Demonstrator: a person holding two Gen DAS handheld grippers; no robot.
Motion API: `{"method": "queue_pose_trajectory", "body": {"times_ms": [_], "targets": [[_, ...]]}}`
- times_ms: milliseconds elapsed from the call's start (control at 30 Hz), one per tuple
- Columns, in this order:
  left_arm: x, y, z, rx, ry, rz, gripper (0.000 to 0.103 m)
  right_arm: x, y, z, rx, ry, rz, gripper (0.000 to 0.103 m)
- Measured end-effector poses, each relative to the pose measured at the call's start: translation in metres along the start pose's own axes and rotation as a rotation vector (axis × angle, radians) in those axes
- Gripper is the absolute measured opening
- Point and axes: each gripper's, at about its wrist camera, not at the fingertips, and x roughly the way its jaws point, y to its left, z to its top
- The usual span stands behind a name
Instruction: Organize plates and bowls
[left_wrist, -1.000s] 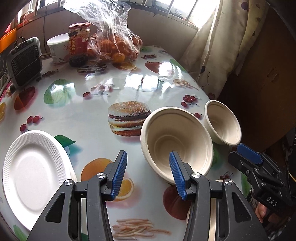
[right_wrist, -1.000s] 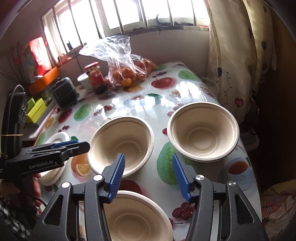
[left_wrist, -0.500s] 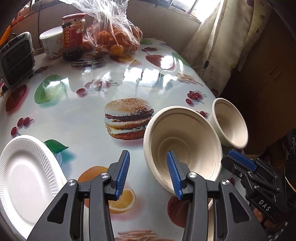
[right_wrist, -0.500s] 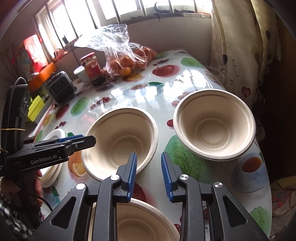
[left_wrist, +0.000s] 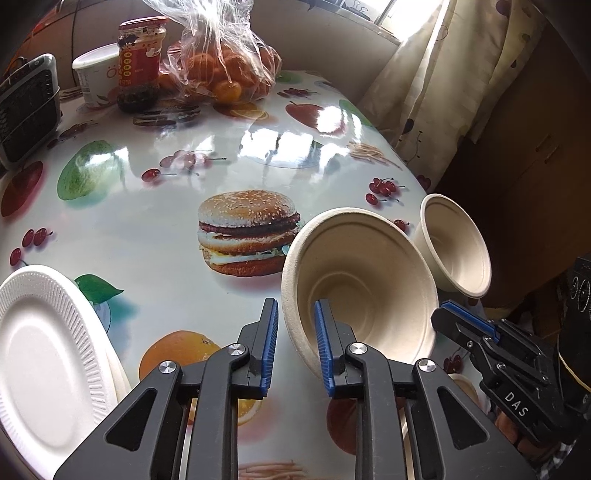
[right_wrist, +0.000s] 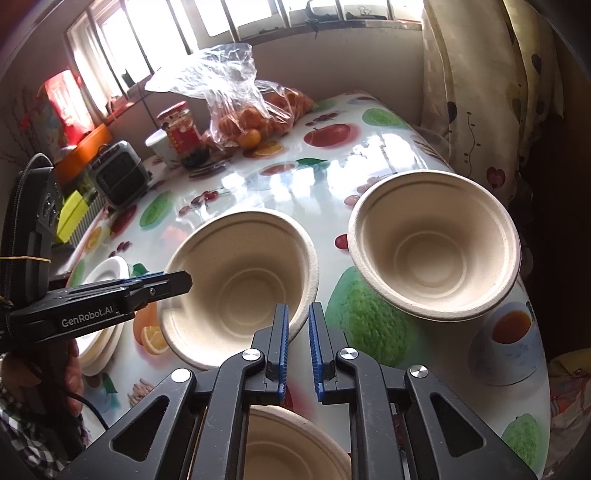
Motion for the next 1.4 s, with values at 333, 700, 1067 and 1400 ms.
{"method": "queue_pose_trajectory", "body": {"times_ms": [333, 700, 1067, 1400], "targets": [[0.0, -0.004, 0.001, 0.024, -0.008, -0.001, 0.021, 0.001, -0.004, 0.0, 0.017, -0.003, 0.011, 0.011], [-0.013, -0.013, -0.001, 0.044, -0.035, -0.007, 0.021, -0.015, -0.005, -0.001, 0.033, -0.047, 0.022, 0.011], [-0.039, -0.03, -0.011, 0.082, -0.071, -0.044, 0.021, -0.058, -0.007, -0.012, 0.065, -0.134, 0.036, 0.011], [-0.058, -0.047, -0.029, 0.122, -0.084, -0.065, 0.021, -0.095, -0.005, -0.029, 0.071, -0.194, 0.026, 0.011]]}}
